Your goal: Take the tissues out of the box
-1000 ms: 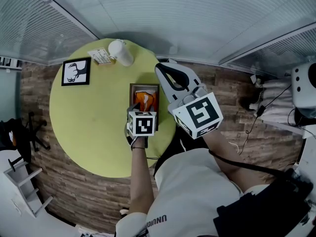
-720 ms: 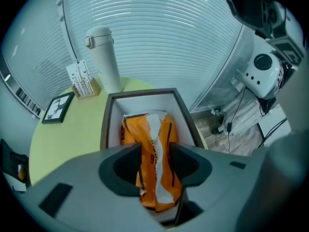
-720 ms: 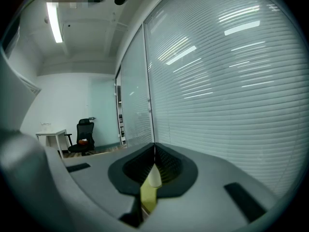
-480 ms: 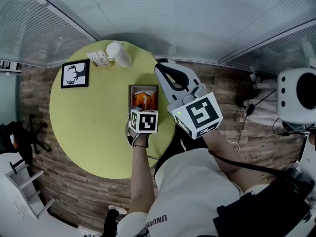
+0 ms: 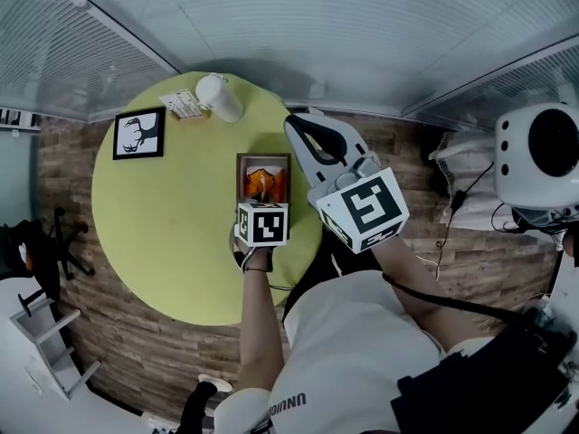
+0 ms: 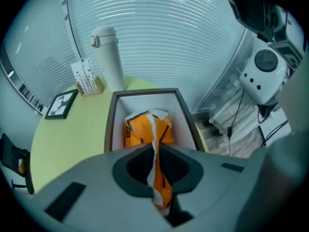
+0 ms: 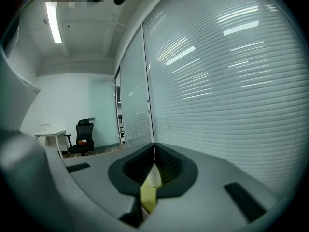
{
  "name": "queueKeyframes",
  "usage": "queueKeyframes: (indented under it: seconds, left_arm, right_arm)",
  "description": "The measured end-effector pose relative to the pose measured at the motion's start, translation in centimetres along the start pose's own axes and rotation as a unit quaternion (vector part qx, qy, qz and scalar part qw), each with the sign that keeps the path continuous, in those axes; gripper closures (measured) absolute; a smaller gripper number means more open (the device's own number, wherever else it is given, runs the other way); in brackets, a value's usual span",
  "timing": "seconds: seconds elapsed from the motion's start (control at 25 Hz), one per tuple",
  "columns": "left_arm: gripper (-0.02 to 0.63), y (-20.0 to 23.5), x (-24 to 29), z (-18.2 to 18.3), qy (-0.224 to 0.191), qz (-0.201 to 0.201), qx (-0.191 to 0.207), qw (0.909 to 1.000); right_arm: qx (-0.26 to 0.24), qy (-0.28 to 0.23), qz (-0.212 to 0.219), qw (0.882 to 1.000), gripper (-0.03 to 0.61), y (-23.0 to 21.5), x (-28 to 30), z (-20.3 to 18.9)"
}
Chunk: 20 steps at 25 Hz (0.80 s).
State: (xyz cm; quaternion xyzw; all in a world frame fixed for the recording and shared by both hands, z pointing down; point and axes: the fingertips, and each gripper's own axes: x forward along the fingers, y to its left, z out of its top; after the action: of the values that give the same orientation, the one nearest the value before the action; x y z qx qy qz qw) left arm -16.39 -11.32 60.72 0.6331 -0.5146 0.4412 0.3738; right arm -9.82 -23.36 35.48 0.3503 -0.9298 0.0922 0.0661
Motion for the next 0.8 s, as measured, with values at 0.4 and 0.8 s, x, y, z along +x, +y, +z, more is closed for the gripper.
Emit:
queueKeyframes:
  seconds: [0.4, 0.8]
  left_arm:
    - [0.595, 0.6, -2.4, 0.5, -0.046, 0.001, -0.033, 0.9984]
    - [0.598, 0.8, -4.5, 1.5, -0.091, 0.004, -0.047, 0.9947]
  right_arm:
    - [-0.003, -0.005, 0.011, 1.000, 0.558, 0.9, -0.1, 0.4]
    - [-0.008, -0.014, 0.024, 1.000, 0.558, 1.6, -0.2, 0.7]
